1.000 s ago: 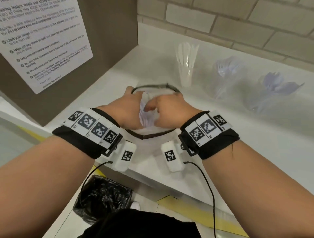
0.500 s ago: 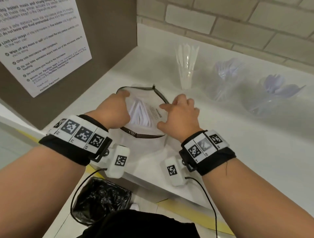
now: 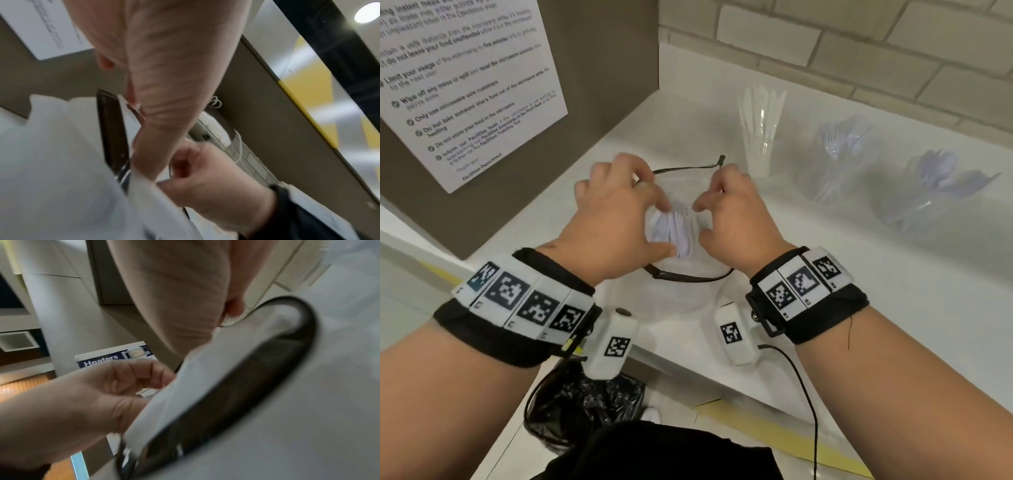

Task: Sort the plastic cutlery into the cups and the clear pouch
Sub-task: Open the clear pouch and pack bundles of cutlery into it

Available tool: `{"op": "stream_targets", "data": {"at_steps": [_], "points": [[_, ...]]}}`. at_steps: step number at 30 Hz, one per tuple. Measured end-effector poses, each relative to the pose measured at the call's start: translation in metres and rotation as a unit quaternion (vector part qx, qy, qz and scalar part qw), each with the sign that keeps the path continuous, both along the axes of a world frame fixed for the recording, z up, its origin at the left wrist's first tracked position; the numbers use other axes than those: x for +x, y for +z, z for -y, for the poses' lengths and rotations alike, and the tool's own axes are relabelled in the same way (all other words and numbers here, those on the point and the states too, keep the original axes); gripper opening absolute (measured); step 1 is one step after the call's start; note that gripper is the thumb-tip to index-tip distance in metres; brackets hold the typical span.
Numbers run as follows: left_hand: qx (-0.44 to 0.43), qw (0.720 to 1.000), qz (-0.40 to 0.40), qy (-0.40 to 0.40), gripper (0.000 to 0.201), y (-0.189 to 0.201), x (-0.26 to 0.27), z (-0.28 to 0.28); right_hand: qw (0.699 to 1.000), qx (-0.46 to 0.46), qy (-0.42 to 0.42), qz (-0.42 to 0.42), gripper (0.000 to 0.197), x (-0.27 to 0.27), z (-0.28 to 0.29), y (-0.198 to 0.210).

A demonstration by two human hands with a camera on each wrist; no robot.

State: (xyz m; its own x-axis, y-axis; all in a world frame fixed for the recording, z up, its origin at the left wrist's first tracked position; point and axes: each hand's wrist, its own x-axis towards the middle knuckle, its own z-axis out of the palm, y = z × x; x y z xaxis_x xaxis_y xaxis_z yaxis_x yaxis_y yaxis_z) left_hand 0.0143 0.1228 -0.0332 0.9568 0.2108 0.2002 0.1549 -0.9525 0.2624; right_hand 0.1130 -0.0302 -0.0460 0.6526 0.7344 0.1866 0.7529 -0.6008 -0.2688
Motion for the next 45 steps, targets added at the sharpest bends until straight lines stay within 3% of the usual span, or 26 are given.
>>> {"op": "stream_targets", "data": {"at_steps": [3,6,9,12,15,20,22,28,32,35,41,45], "points": [[0.015,0.984,-0.166,-0.068,0.041,-0.001,-0.006,0.004,0.984,-0.088,0.155,-0.025,0.043,0.001,-0.008,0.010],[-0.034,0.959,-0.260,-0.106,0.037,-0.001,-0.006,-0.005,0.953,-0.256,0.160,-0.031,0.058,0.005,-0.009,0.007],[0.029,0.963,-0.240,-0.119,0.027,0.000,0.002,-0.012,0.945,-0.286,0.156,-0.017,0.048,0.001,-0.009,0.006],[0.139,0.955,-0.252,-0.069,0.029,-0.005,0.008,-0.009,0.937,-0.295,0.178,0.057,0.043,-0.004,-0.016,0.001],[0.083,0.959,-0.273,0.001,0.024,-0.008,0.007,-0.007,0.941,-0.293,0.165,0.028,0.042,-0.004,-0.022,-0.003],[0.026,0.961,-0.274,-0.012,0.046,-0.002,0.004,-0.006,0.947,-0.293,0.131,-0.017,0.030,-0.003,-0.023,-0.006],[0.035,0.957,-0.285,-0.026,0.056,-0.001,0.003,-0.004,0.949,-0.289,0.125,-0.028,0.033,-0.003,-0.023,-0.009],[0.067,0.952,-0.299,-0.016,0.058,0.000,0.005,0.000,0.926,-0.344,0.142,-0.067,0.057,-0.001,-0.029,-0.006],[0.077,0.957,-0.276,-0.047,0.061,0.003,0.002,-0.002,0.923,-0.342,0.132,-0.112,0.058,0.003,-0.031,-0.001],[0.070,0.959,-0.269,-0.060,0.072,0.010,0.000,-0.006,0.923,-0.351,0.115,-0.105,0.060,-0.001,-0.034,-0.003],[0.105,0.951,-0.283,-0.071,0.068,0.007,0.003,-0.007,0.924,-0.358,0.109,-0.083,0.057,-0.005,-0.039,-0.005],[0.091,0.944,-0.309,-0.072,0.062,0.003,0.001,-0.003,0.920,-0.330,0.139,-0.163,0.058,0.001,-0.038,0.001]]}}
